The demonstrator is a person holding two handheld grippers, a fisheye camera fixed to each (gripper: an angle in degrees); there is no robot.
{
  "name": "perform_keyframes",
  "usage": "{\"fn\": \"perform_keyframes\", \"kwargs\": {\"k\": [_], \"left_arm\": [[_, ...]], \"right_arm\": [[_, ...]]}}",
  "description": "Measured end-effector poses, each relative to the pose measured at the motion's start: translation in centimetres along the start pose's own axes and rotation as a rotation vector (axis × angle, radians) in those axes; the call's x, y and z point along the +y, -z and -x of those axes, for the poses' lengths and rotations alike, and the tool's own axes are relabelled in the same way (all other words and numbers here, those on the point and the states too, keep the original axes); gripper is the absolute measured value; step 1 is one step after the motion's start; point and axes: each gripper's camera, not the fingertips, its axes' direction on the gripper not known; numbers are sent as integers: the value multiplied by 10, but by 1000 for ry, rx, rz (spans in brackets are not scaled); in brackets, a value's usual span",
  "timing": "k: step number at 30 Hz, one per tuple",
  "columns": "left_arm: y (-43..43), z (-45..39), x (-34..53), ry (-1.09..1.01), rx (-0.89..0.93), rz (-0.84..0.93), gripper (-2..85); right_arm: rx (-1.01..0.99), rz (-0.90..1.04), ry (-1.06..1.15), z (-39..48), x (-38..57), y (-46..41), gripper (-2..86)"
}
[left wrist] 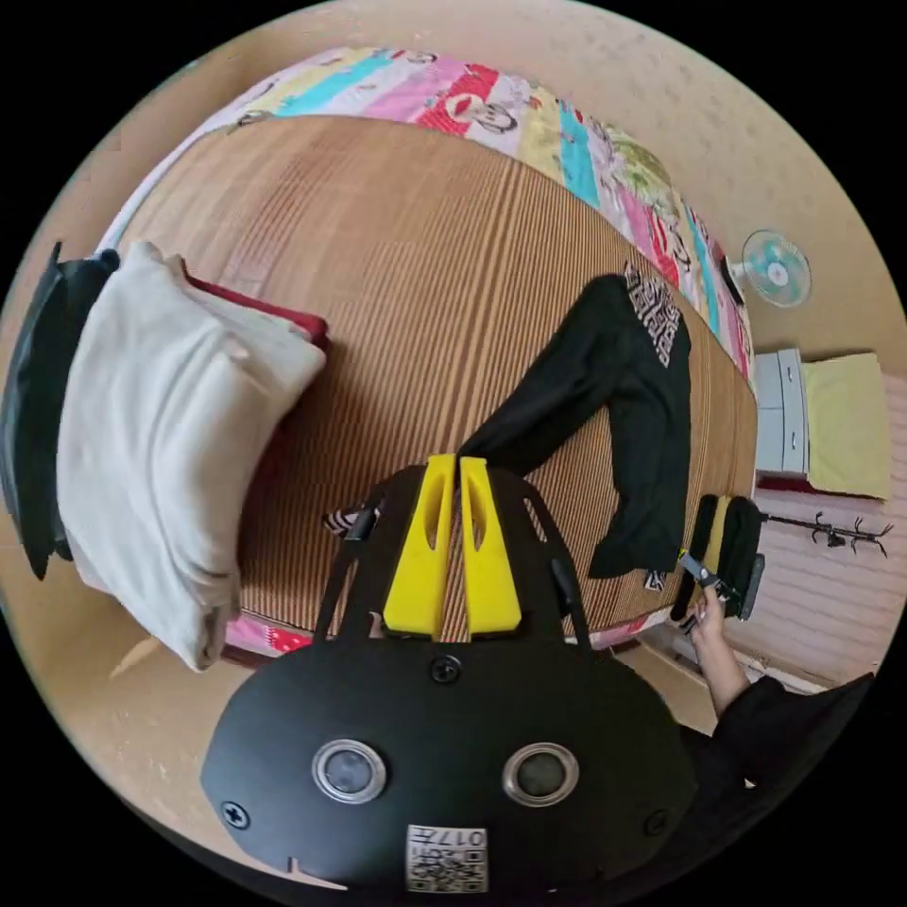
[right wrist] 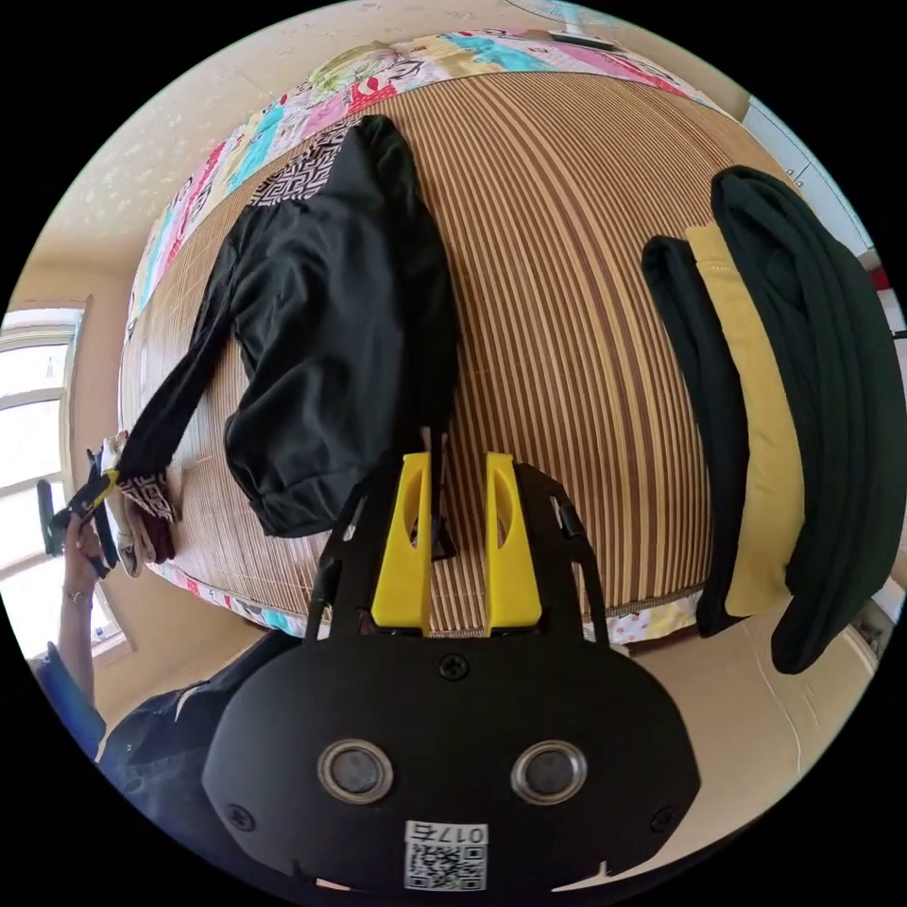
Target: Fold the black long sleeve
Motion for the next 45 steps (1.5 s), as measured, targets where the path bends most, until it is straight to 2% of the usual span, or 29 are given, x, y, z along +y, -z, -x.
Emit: {"fn": "perform_keyframes", "kwargs": {"k": [3,6,8,9,11,13,15,17,18,20,22,23,24,26,28,29,31,32,34,36,39,42,44,45], "left_arm": [[82,85,-14,234,-44,-185,7],[121,142,-8,432,-118,-298,78],[127,141,2,396,-52,-380,89],[121,125,11,311,-9,-406,89],[91,87,25,159,53,-340,87],[41,45,42,19,176,-180,90],[-40,-8,78,-84,379,71,103],[-94,-41,104,-140,432,233,120],[-121,-55,119,-150,385,301,127],[-147,-63,133,-155,287,340,117],[-150,-58,140,-156,157,301,71],[-146,-54,141,-227,160,290,21],[-148,-49,142,-299,165,363,13],[-137,-26,144,-334,172,396,5],[-105,10,147,-308,241,338,0],[-76,39,150,-285,358,259,-3],[-35,91,156,-203,562,138,-6],[-13,127,162,-120,686,72,-8],[11,174,172,12,827,-12,-8],[38,214,183,129,951,-100,-8],[63,218,179,142,1104,-117,-8],[87,189,165,68,1256,-83,-8],[100,170,158,28,1308,-50,-8],[108,162,155,15,1338,-31,-8]], "right_arm": [[-16,35,-8,-5,20,-13,81],[-59,44,2,-11,35,-24,73],[-74,52,-2,-20,44,-30,57],[-82,51,2,-23,46,-30,51],[-122,56,14,-35,52,-32,36],[-130,66,21,-46,56,-28,29],[-137,84,52,-56,56,-17,24],[-139,90,129,-69,55,7,21],[-141,91,154,-73,55,13,20],[-130,99,215,-89,54,34,19],[-121,112,259,-102,54,47,18],[-92,104,293,-112,52,59,17],[-69,89,308,-117,51,66,17],[65,-21,342,-139,44,95,18],[223,-144,317,-157,37,122,20],[337,-268,266,-171,33,145,23],[418,-455,101,-200,32,178,30],[374,-537,-9,-220,38,193,37],[256,-597,-30,-237,56,193,53],[163,-529,25,-240,72,165,63],[-60,-275,103,-238,108,84,72],[-485,-81,-32,-254,155,13,88],[-971,40,-335,-270,203,-45,106],[-1093,65,-425,-272,216,-60,111]]}}
